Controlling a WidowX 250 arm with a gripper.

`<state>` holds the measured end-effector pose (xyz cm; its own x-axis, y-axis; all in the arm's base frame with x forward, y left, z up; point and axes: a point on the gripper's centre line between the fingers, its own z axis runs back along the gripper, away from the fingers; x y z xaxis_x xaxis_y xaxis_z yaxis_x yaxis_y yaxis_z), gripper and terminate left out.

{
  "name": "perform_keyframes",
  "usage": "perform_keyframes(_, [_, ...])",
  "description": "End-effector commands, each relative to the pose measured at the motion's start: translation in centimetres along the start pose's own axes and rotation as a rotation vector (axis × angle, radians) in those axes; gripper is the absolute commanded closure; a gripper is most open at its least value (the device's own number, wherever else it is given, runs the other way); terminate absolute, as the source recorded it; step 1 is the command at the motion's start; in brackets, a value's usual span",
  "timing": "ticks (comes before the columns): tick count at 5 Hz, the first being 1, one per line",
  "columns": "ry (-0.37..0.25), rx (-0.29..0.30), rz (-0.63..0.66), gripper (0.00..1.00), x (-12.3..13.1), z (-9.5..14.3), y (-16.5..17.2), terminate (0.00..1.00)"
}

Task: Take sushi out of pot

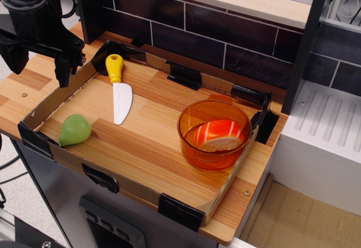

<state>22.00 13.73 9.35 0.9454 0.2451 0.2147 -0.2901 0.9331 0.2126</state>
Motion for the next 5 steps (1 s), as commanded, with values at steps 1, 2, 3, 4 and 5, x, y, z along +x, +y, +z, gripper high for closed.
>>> perform_keyframes(1, [0.000, 0.000, 0.000, 0.00, 0.0, 0.0, 0.0, 0.00])
perform_keyframes(2, [0.015, -0.004, -0.047, 0.00, 1.1, 1.0, -1.1, 0.00])
perform_keyframes(3, [0.076, -0.052, -0.130, 0.00, 2.3, 3.0, -2.7, 0.00])
perform_keyframes(4, [0.130, -0.110, -0.301, 0.00, 3.1, 4.5, -5.4, 0.00])
perform_keyframes(5, [0.174, -0.143, -0.552, 0.00, 3.2, 4.5, -8.8, 0.00])
